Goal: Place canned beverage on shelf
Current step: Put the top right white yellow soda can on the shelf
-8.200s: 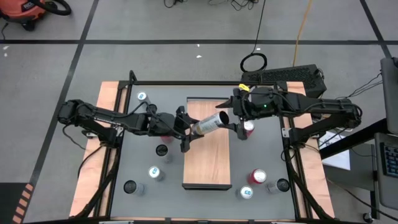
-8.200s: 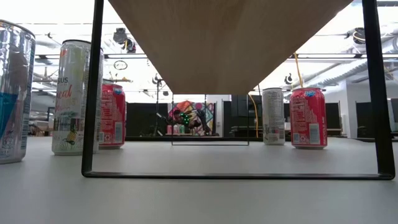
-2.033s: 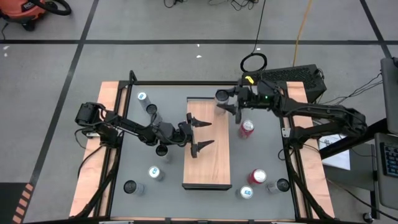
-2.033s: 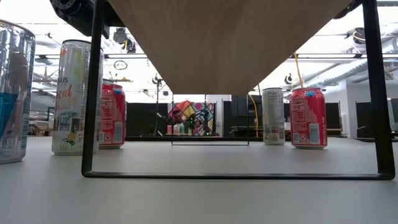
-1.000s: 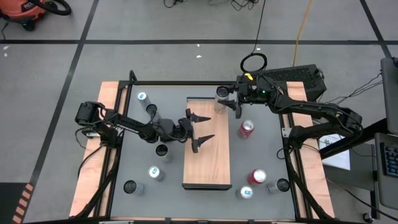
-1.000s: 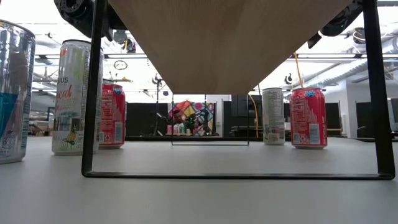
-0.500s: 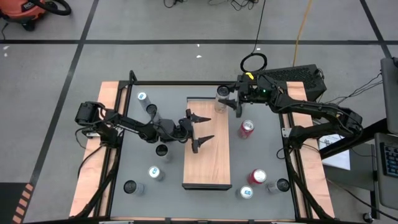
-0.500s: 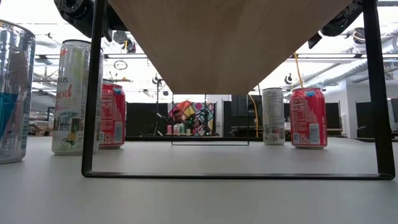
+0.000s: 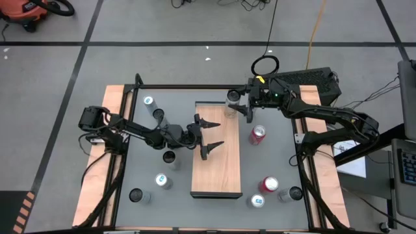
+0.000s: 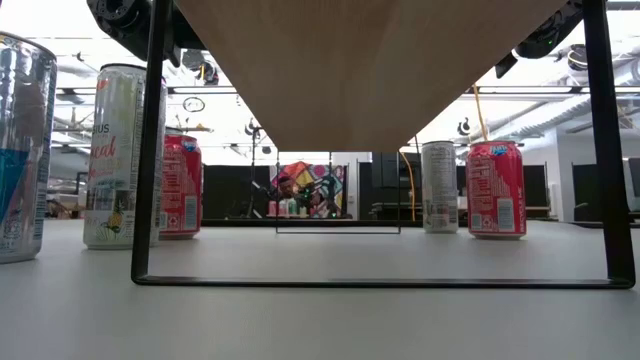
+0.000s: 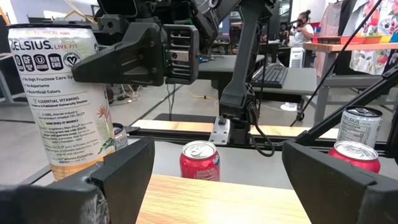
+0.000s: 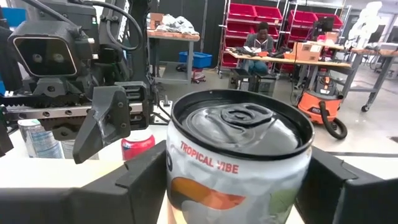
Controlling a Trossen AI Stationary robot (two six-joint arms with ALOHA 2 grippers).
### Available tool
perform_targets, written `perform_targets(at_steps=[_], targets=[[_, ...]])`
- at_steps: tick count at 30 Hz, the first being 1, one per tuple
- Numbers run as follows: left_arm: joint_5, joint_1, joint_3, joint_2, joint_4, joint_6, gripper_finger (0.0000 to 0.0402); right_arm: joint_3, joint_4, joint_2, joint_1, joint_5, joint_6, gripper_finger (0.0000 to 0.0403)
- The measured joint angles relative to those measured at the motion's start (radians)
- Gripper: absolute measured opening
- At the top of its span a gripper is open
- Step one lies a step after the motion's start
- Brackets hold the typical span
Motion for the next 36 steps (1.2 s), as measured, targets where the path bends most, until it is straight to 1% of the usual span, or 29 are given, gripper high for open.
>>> perform_targets(at_steps=[12,15,25,36], targets=[[0.0,0.0,0.0,0.0,0.0,0.0,0.0354,0.0,0.001,0.0,-0.023,-0.027,-0.008,0.0263],[0.0,0.0,0.0,0.0,0.0,-0.001,0.0354,0.0,-0.003,0.0,-0.026,-0.052,-0.008,0.0263],[0.0,-0.005,0.0,0.0,0.0,-0.003,0.0354,0.0,0.001,0.0,-0.026,-0.052,-0.004,0.0263],[0.0,-0.009,0.0,0.0,0.0,-0.003,0.0354,0.039,-0.003,0.0,-0.024,-0.052,0.011,0.0263]])
